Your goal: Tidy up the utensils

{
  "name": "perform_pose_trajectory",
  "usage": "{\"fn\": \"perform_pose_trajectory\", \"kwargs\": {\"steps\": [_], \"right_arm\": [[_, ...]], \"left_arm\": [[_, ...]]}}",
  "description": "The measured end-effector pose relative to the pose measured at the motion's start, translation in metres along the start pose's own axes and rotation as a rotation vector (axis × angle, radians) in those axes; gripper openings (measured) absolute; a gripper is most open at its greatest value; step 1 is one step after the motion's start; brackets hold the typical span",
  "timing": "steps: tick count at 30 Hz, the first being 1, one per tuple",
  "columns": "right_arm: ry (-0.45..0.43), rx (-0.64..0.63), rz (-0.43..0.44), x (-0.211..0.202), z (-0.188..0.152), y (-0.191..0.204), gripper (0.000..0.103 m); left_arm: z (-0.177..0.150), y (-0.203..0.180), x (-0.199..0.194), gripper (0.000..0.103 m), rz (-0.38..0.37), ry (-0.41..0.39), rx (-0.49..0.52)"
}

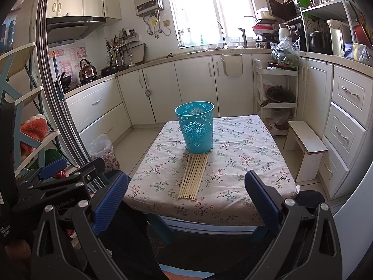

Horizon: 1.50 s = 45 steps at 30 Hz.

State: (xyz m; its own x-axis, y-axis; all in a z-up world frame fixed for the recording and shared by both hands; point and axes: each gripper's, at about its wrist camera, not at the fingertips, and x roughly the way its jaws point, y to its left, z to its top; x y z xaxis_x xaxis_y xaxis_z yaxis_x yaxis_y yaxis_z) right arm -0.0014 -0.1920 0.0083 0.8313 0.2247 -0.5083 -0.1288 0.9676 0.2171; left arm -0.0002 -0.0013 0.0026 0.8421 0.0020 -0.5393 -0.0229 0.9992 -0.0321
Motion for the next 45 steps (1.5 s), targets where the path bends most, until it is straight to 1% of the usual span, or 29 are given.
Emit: {"fn": "perform_pose_trajectory", "kwargs": {"steps": [2, 7, 9, 14, 17, 21, 27, 30, 32, 33, 35, 36, 38, 45], "right_arm": [[-0.005, -0.001, 0.000, 0.000, -0.001, 0.000, 0.096], [-0.008, -0.003, 0.001, 0.000, -0.001, -0.001, 0.096], [-0.008, -0.002, 0.001, 0.000, -0.001, 0.000, 0.096], [-0.014, -0.005, 0.001, 0.000, -0.002, -0.001, 0.096], [-0.013, -0.004, 0.001, -0.001, -0.002, -0.001, 0.096], [-0.017, -0.005, 0.001, -0.001, -0.003, -0.002, 0.096], [-0.017, -0.005, 0.000, 0.001, -0.002, 0.001, 0.096], [-0.019, -0.006, 0.001, 0.000, -0.003, 0.000, 0.096], [-0.022, -0.006, 0.001, 0.000, -0.004, -0.001, 0.096], [-0.022, -0.006, 0.001, 0.000, -0.003, 0.000, 0.096], [-0.022, -0.007, 0.002, 0.000, -0.004, -0.001, 0.096], [-0.021, -0.008, 0.003, 0.001, -0.004, -0.001, 0.096], [-0.022, -0.008, 0.003, 0.000, -0.003, 0.001, 0.096], [-0.027, -0.009, 0.005, 0.002, -0.002, 0.004, 0.096]], "left_arm": [[-0.001, -0.004, 0.007, 0.096, 0.004, 0.000, 0.004], [0.006, -0.009, 0.000, 0.096, 0.012, -0.003, 0.007], [0.001, -0.007, -0.003, 0.096, 0.011, -0.004, 0.006], [0.000, -0.004, -0.002, 0.095, 0.010, 0.001, -0.002], [-0.001, -0.004, -0.003, 0.095, 0.017, -0.011, 0.015], [-0.002, -0.006, -0.003, 0.095, 0.010, -0.001, 0.023], [-0.003, -0.006, -0.003, 0.095, -0.015, 0.019, 0.006], [-0.004, -0.006, -0.003, 0.095, -0.032, 0.016, -0.001], [-0.005, -0.007, -0.003, 0.095, -0.031, 0.003, 0.005], [-0.005, -0.007, -0.004, 0.095, -0.040, -0.015, -0.009], [-0.005, -0.007, -0.003, 0.096, -0.050, -0.002, -0.022], [-0.005, -0.009, -0.002, 0.096, -0.035, -0.012, 0.002], [-0.005, -0.009, -0.002, 0.095, -0.034, -0.014, 0.001], [-0.004, -0.009, 0.001, 0.096, -0.034, 0.043, 0.003]]}}
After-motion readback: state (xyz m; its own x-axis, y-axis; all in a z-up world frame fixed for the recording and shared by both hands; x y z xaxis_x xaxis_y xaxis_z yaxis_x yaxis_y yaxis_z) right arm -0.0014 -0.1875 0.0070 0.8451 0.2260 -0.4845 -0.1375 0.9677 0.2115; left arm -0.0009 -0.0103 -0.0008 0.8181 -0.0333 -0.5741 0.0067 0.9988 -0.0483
